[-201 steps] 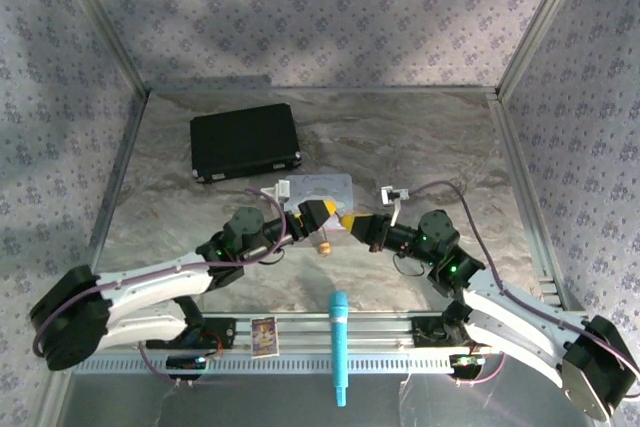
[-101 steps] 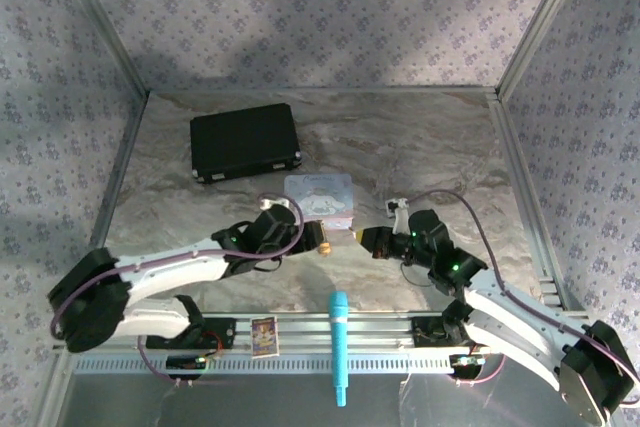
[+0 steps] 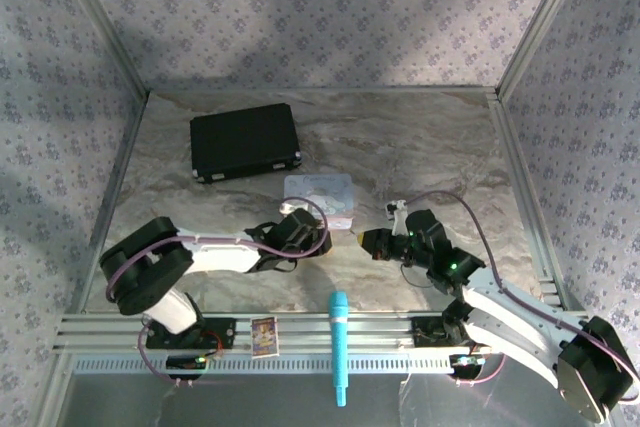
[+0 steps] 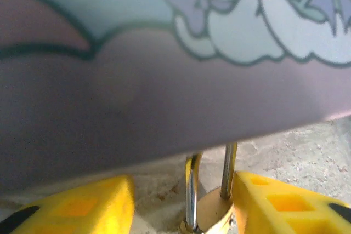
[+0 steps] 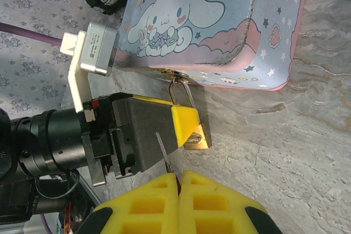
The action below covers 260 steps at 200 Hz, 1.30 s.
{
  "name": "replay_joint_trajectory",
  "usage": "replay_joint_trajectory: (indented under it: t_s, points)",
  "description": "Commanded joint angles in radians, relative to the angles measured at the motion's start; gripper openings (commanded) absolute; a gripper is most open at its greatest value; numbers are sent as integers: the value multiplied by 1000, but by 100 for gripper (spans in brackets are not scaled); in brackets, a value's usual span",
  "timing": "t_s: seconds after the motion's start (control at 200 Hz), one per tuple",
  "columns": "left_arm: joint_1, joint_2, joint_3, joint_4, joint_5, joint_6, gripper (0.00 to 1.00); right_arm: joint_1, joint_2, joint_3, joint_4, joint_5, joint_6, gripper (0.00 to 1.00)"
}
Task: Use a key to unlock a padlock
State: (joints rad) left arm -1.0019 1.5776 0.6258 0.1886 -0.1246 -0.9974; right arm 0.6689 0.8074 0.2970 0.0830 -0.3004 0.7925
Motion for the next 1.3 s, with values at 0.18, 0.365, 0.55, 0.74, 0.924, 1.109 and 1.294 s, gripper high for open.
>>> replay_joint_trajectory:
  t_s: [0.18, 0.365, 0.55, 0.74, 0.924, 1.109, 1.294]
  points:
    - [-27, 107, 9, 132, 14, -33, 25, -1, 180, -49, 209, -34, 51, 0]
    - [-28, 88, 8, 116, 1, -92, 16, 15, 223, -81, 282, -44, 213, 0]
    - [-28, 30, -6, 115, -14, -254, 10, 37, 217, -119, 341, -25, 398, 0]
    - [-27, -27, -59, 196, -35, -434, 7, 70, 262, -93, 352, -47, 460, 0]
    - [-27, -49, -81, 252, -46, -507, 7, 30, 465, -93, 585, -251, 528, 0]
    - [-23, -20, -78, 269, -31, -555, 4, 30, 544, -65, 645, -310, 514, 0]
    - [-20, 10, -108, 347, -29, -632, 4, 7, 516, -70, 607, -329, 495, 0]
